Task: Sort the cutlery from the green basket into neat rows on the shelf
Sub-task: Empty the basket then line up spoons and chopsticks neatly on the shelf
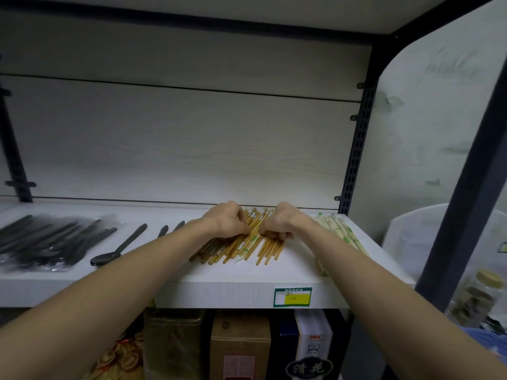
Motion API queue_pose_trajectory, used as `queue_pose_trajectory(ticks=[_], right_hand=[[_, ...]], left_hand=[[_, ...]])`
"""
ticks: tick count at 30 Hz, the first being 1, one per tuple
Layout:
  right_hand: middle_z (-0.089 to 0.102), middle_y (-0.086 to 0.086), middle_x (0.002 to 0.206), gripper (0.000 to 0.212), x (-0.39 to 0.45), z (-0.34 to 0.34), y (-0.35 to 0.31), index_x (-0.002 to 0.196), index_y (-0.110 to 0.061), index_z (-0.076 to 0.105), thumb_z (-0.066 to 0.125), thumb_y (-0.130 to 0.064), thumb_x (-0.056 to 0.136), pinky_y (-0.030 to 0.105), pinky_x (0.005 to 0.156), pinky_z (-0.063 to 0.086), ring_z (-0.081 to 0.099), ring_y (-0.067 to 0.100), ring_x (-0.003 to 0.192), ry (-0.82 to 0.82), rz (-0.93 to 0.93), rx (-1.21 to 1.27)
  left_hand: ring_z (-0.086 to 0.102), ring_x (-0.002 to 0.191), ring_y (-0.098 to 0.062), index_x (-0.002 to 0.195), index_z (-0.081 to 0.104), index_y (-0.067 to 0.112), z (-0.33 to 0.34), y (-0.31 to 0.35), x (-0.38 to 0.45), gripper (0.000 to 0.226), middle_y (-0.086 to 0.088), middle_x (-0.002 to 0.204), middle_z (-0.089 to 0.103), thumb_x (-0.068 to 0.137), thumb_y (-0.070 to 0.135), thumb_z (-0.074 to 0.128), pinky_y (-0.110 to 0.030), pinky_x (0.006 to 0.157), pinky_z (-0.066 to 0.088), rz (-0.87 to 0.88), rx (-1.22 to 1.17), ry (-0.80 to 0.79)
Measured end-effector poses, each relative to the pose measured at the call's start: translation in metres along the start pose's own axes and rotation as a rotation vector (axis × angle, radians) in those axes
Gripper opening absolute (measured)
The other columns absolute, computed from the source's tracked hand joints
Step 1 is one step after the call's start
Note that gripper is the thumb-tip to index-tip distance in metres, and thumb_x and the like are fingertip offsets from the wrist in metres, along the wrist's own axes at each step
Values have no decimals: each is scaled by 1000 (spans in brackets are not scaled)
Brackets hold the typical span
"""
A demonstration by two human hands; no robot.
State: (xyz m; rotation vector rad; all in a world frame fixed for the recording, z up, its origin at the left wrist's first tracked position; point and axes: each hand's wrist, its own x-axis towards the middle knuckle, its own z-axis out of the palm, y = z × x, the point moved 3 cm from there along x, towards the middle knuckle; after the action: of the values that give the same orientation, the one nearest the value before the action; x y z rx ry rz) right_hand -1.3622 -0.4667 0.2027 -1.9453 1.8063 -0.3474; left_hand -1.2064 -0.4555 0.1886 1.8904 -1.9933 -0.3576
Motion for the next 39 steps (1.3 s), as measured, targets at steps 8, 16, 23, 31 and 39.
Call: queue_pose_trajectory(ticks=[8,16,23,31,39], right_hand=[[63,3,52,28,4,9,-13,62,-11,66,69,-22,88,22,47,47,52,14,40,-29,45,13],[64,1,50,20,2,6,-14,66,-10,66,73,-18,84,18,40,39,50,13,36,-53,69,-14],[66,2,70,28,2,10,-23,70,-16,65,77,-40,75,28,60,46,55,20,59,-61,102,-125],[58,1,60,17,-10,14,-27,70,-17,61,62,-30,80,22,47,35,45,17,46,-22,104,50],[53,-1,56,26,-34,-46,45,70,-15,61,68,-31,89,18,38,29,40,12,41,57,86,158]], left_hand=[[60,70,-15,92,68,16,1,-15,2,25,-1,80,65,81,32,84,-28,62,48,-36,-250,-56],[54,58,-12,90,66,17,1,-26,7,25,0,69,62,80,28,86,-25,51,43,-53,-358,-96],[62,96,-16,92,71,19,0,-39,8,30,6,92,64,74,36,89,-30,88,51,-43,-355,-34],[63,96,-18,86,68,20,-2,-28,5,27,6,87,66,78,40,85,-32,84,51,-26,-217,-26],[63,89,-20,88,73,26,19,42,-8,17,8,91,70,77,38,72,-29,70,43,125,-37,242]])
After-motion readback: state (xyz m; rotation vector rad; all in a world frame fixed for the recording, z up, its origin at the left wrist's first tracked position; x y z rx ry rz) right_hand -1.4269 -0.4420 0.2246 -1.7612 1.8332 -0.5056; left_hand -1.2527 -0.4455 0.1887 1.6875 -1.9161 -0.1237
